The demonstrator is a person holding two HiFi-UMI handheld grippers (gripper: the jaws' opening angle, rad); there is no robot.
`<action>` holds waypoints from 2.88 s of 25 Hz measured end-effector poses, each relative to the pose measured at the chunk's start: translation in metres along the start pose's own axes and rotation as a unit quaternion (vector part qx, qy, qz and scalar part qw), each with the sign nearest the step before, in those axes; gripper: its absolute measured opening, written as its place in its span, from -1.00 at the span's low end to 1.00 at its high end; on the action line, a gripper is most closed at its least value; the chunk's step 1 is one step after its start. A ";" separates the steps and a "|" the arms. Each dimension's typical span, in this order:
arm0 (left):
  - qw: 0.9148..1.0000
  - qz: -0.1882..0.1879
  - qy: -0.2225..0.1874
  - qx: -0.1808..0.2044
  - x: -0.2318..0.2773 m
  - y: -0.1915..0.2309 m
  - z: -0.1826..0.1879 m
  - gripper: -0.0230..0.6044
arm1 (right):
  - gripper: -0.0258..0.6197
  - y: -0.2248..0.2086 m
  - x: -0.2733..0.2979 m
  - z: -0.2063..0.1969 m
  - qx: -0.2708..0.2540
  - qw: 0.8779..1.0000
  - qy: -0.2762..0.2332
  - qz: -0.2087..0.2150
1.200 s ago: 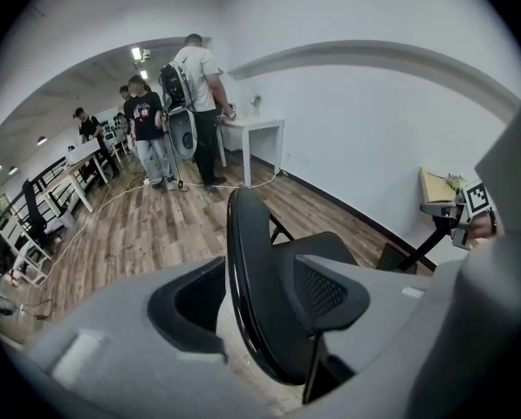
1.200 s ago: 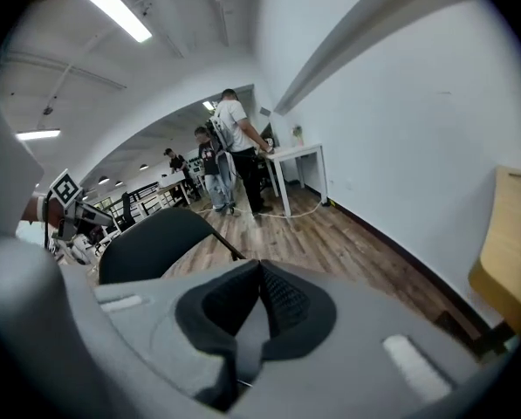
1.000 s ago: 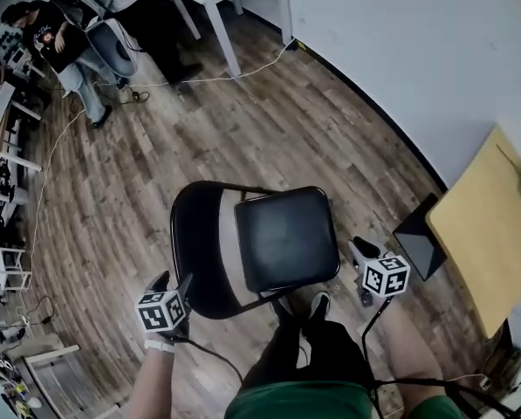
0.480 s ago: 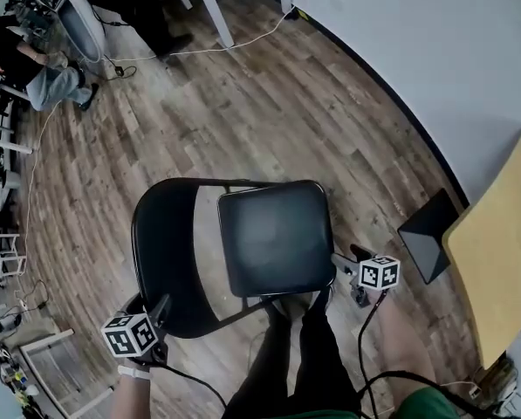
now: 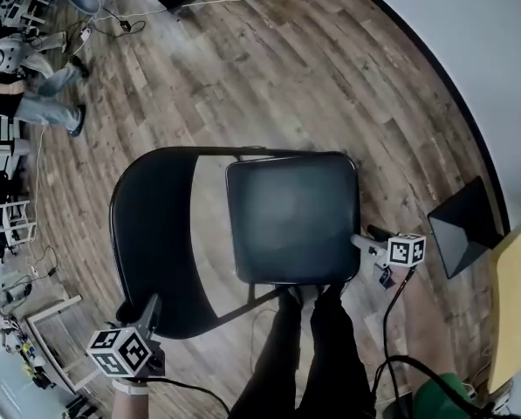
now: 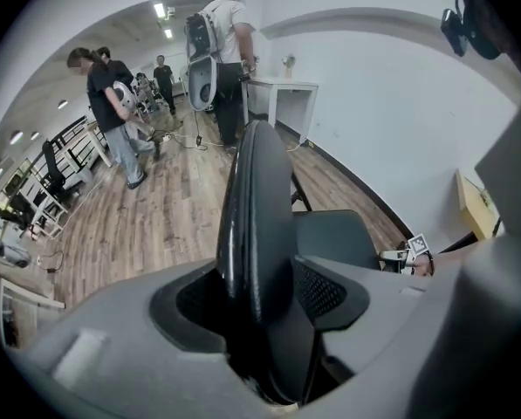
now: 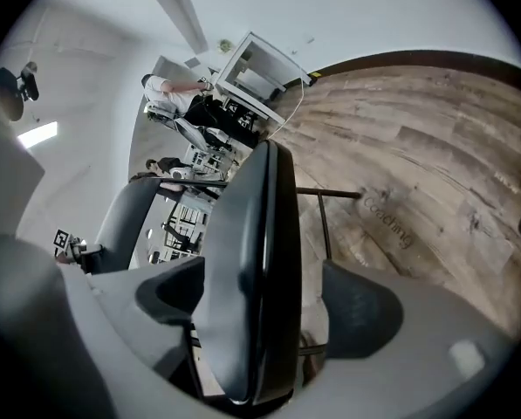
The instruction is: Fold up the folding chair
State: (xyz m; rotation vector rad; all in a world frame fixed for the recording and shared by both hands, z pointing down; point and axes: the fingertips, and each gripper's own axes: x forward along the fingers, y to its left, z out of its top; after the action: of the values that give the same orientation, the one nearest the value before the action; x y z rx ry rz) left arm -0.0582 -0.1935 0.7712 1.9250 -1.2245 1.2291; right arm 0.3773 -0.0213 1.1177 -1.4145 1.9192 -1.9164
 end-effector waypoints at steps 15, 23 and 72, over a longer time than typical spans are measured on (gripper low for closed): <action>0.999 0.021 -0.045 0.003 0.007 0.003 0.003 -0.13 | 0.17 0.009 0.070 -0.026 0.070 0.985 0.086 0.131; 0.999 0.025 -0.042 -0.006 0.003 0.009 0.002 -0.14 | 0.12 0.017 0.066 -0.027 0.050 0.991 0.064 0.104; 0.979 -0.039 -0.189 -0.070 -0.180 0.063 0.086 -0.48 | -0.34 0.440 0.138 -0.038 -0.013 0.992 0.071 -0.104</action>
State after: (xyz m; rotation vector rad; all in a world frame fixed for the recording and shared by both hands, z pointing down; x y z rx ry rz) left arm -0.1106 -0.2180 0.5696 2.1388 -1.3649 0.7332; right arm 0.0427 -0.1730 0.8367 -1.5828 1.9304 -2.1453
